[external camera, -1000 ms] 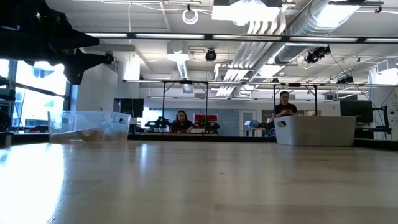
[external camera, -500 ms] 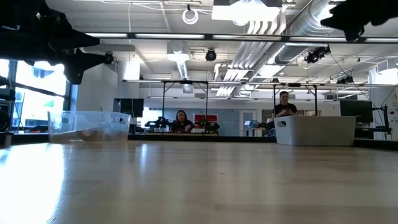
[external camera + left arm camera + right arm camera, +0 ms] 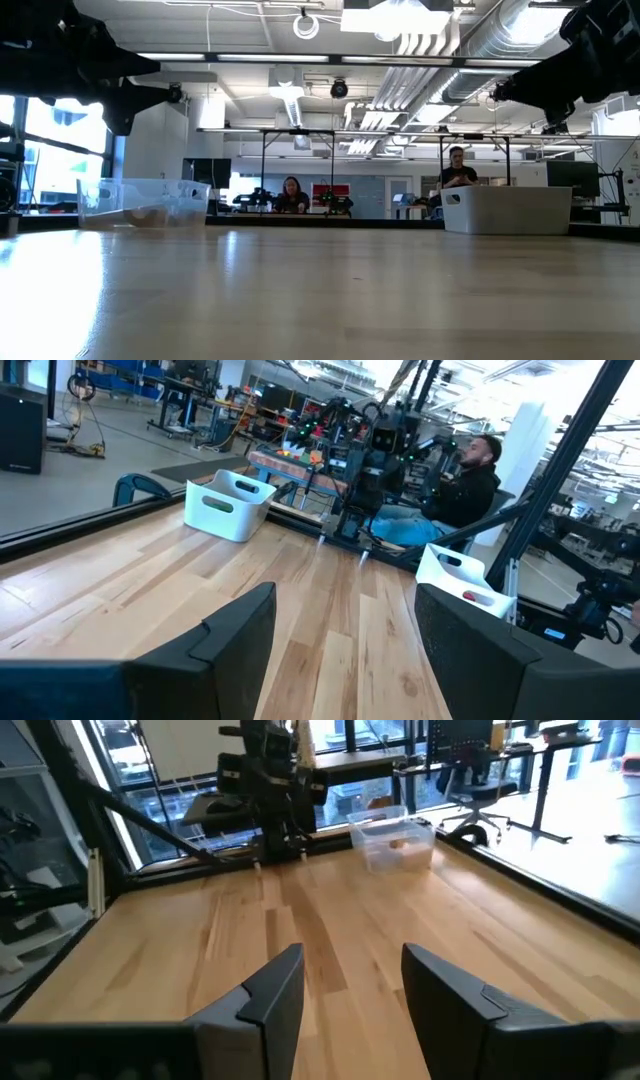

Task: Sort & place blocks by color
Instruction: Return to Home Position

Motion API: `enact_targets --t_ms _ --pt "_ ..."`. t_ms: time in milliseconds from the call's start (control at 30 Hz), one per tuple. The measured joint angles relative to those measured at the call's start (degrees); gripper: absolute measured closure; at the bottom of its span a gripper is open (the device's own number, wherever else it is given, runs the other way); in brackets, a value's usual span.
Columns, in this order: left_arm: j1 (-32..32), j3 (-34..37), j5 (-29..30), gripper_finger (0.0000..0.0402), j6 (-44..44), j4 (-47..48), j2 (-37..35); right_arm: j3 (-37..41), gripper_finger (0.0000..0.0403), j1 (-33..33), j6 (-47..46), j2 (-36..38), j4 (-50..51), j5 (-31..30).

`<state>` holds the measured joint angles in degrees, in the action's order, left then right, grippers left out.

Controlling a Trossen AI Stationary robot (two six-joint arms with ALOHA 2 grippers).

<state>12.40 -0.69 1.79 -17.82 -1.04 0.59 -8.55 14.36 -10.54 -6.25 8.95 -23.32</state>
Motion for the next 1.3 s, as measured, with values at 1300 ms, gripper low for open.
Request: enact_targets --t_ms 1300 --pt "-0.02 -0.02 -0.01 0.0174 0.0 -0.04 0.02 8.0 0.0247 -16.76 -1.4 -0.14 -11.61 12.8"
